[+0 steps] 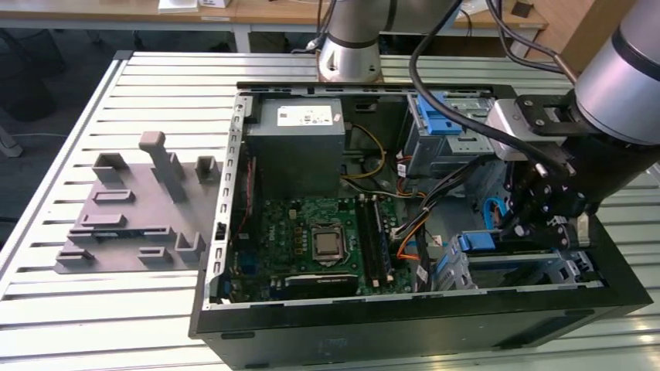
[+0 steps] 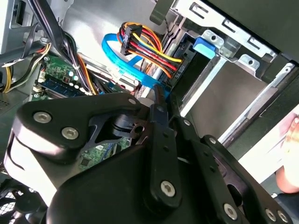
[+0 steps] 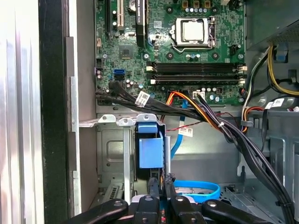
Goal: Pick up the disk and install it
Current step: 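Insert the second disk wire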
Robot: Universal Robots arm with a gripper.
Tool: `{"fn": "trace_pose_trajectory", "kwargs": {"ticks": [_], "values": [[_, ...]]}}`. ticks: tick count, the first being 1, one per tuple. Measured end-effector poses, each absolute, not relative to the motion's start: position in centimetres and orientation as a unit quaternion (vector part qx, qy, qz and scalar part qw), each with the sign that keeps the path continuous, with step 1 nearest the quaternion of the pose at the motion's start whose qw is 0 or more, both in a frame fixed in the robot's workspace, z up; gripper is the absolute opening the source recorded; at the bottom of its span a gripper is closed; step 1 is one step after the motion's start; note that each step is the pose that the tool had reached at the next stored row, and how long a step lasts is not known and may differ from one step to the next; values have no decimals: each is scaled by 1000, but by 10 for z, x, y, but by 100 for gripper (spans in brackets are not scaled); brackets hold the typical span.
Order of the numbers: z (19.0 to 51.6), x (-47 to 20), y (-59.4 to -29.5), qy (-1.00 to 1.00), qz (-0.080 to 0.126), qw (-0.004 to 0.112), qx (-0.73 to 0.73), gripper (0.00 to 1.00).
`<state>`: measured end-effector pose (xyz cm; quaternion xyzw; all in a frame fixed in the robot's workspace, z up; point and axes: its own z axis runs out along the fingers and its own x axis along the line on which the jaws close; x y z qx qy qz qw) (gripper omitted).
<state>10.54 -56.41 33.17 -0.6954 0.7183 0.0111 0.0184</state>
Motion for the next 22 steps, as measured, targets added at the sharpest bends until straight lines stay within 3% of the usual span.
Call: {"fn": "trace_pose_trajectory", "kwargs": {"ticks": [8, 9, 17, 22], "values": [[328, 106, -565, 718, 11, 18, -695, 17], [328, 106, -565, 718, 11, 19, -695, 24], [337, 106, -565, 718, 11, 18, -695, 24], [341, 106, -565, 718, 11, 19, -695, 11]]}}
